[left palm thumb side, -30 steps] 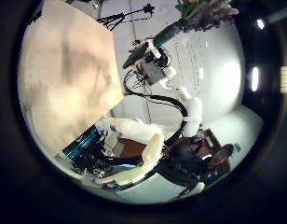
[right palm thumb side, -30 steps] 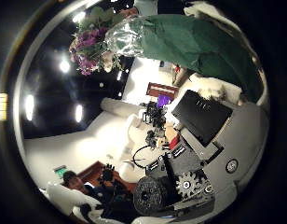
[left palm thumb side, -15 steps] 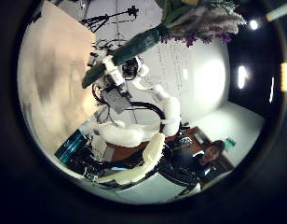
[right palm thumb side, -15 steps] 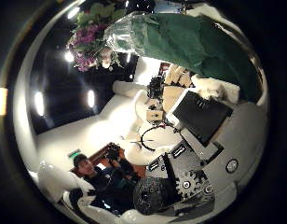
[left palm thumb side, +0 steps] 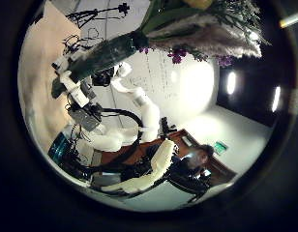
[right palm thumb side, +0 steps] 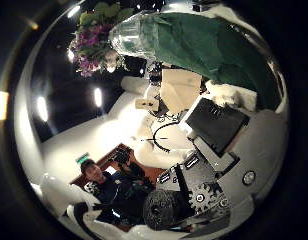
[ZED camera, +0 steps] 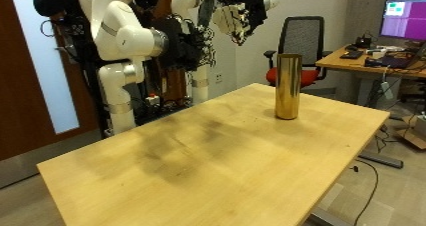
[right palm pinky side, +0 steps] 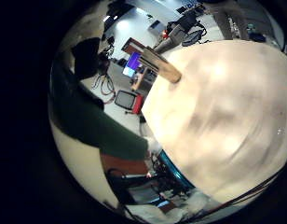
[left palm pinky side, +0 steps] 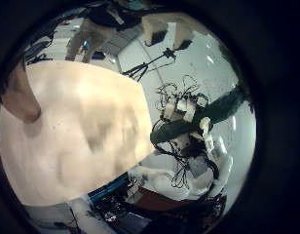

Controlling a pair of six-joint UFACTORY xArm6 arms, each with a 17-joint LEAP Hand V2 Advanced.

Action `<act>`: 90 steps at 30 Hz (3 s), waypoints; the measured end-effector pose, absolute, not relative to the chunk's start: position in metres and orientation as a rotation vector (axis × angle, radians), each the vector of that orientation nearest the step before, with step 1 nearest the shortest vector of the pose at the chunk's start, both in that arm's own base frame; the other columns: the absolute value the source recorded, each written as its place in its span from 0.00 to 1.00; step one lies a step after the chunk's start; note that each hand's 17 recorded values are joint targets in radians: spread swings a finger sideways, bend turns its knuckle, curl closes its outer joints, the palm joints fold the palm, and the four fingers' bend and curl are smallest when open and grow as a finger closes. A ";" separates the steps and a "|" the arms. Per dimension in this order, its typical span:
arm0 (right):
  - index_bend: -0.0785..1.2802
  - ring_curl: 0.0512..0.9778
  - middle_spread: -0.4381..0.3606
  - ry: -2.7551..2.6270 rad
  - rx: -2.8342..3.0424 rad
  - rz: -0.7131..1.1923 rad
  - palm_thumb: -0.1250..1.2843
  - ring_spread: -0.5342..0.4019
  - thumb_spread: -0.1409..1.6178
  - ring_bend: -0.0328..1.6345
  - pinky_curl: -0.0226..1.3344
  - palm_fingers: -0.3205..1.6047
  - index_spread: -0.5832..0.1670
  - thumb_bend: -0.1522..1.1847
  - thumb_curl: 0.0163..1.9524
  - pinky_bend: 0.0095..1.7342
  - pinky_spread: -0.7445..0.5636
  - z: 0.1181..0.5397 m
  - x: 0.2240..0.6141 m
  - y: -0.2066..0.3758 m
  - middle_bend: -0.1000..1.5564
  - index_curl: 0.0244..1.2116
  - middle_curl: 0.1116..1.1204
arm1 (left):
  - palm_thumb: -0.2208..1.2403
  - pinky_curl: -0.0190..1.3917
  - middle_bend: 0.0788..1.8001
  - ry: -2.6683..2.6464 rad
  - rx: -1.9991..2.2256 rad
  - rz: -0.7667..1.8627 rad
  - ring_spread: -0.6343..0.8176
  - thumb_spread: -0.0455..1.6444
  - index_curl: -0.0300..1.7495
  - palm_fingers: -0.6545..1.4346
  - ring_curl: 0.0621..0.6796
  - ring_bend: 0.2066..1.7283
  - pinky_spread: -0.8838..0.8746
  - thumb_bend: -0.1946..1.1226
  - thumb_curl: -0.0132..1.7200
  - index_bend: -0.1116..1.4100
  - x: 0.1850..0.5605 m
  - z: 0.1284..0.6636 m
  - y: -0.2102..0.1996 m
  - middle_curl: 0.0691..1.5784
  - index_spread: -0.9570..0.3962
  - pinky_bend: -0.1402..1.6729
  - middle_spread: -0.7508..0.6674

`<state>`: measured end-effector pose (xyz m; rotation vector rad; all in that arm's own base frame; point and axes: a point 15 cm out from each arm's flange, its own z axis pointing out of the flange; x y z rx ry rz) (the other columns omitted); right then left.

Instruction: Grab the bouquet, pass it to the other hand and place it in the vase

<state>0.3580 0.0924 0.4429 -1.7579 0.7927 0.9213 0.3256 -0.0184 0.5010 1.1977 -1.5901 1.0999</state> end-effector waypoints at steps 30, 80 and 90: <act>0.85 0.64 0.38 0.739 -1.946 0.900 0.84 0.36 0.19 0.88 0.75 0.76 0.45 0.10 0.46 0.63 0.35 0.449 0.356 0.160 0.88 0.79 0.63 | 0.34 0.23 0.15 -1.526 1.187 1.108 0.79 0.49 0.17 0.40 0.22 0.26 0.80 0.12 0.20 0.17 0.326 0.494 -0.024 0.19 0.94 0.23 0.77; 0.18 0.22 0.60 0.904 -1.913 0.813 0.44 0.73 0.64 0.34 0.38 0.15 0.24 0.09 0.19 0.35 0.84 0.428 0.371 0.134 0.21 0.33 0.23 | 0.97 0.43 0.50 -1.419 1.110 1.349 0.15 0.14 0.75 0.80 0.84 0.83 0.16 0.14 0.46 0.26 0.319 0.528 -0.007 0.74 0.18 0.72 0.08; 0.15 0.20 0.64 0.941 -1.846 0.831 0.46 0.78 0.64 0.29 0.31 0.14 0.26 0.09 0.17 0.32 0.89 0.420 0.372 0.125 0.17 0.22 0.20 | 0.97 0.45 0.51 -1.545 1.174 1.417 0.16 0.11 0.86 0.81 0.85 0.82 0.17 0.14 0.51 0.20 0.314 0.579 0.002 0.75 0.19 0.71 0.08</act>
